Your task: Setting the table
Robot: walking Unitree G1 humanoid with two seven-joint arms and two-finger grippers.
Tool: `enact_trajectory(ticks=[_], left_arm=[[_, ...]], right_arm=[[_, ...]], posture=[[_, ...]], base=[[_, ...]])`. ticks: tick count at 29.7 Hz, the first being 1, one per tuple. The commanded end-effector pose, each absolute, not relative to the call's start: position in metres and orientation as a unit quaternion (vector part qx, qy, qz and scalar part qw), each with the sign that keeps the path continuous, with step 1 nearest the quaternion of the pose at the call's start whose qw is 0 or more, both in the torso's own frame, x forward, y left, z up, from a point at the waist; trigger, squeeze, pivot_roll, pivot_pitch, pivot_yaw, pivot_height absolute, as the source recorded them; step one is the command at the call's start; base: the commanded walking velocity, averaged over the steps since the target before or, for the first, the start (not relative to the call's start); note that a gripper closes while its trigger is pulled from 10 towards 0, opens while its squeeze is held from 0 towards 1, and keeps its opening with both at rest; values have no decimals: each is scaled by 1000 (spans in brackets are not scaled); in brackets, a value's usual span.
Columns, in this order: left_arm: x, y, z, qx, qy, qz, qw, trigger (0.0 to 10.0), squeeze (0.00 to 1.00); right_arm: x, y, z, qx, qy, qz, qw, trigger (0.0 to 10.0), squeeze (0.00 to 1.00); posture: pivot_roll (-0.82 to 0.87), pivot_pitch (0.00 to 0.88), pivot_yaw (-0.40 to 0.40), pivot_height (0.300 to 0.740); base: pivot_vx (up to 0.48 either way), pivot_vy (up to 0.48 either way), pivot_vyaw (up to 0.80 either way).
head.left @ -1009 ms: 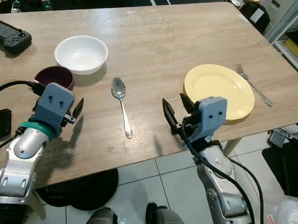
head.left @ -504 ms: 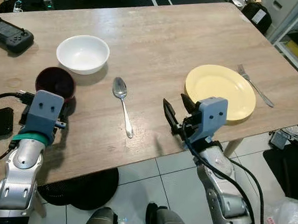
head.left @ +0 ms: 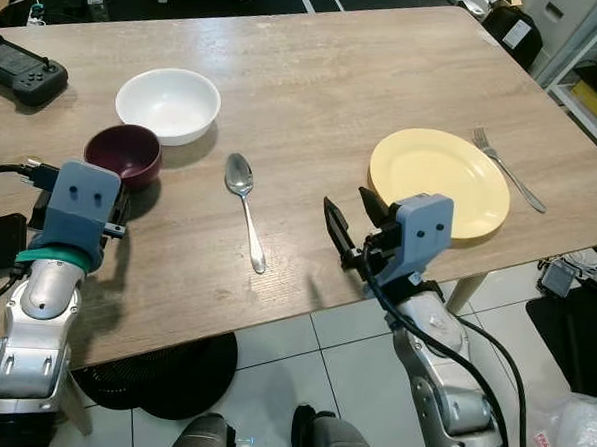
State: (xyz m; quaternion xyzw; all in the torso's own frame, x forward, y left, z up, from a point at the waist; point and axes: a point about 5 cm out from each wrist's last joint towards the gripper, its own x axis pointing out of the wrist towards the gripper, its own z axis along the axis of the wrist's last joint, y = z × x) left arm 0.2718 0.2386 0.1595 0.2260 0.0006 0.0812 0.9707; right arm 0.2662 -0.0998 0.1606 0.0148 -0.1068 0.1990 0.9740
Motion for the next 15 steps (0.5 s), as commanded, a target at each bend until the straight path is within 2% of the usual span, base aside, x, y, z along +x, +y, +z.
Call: enact_trajectory(ticks=[1, 14, 15], left_arm=[[271, 236, 145, 212, 33, 74, 974, 10000, 0], [281, 243, 139, 181, 51, 99, 977, 9843, 0], [282, 244, 139, 178, 52, 102, 977, 6824, 0]], right_arm=[[265, -102, 157, 15, -98, 194, 976, 10000, 0], [265, -102, 157, 14, -99, 196, 976, 10000, 0], [265, -101, 157, 14, -99, 196, 975, 10000, 0]], posture=[[118, 72, 7, 740], [117, 74, -2, 740], [116, 74, -2, 740]], base=[[0, 0, 0], [0, 0, 0], [0, 0, 0]])
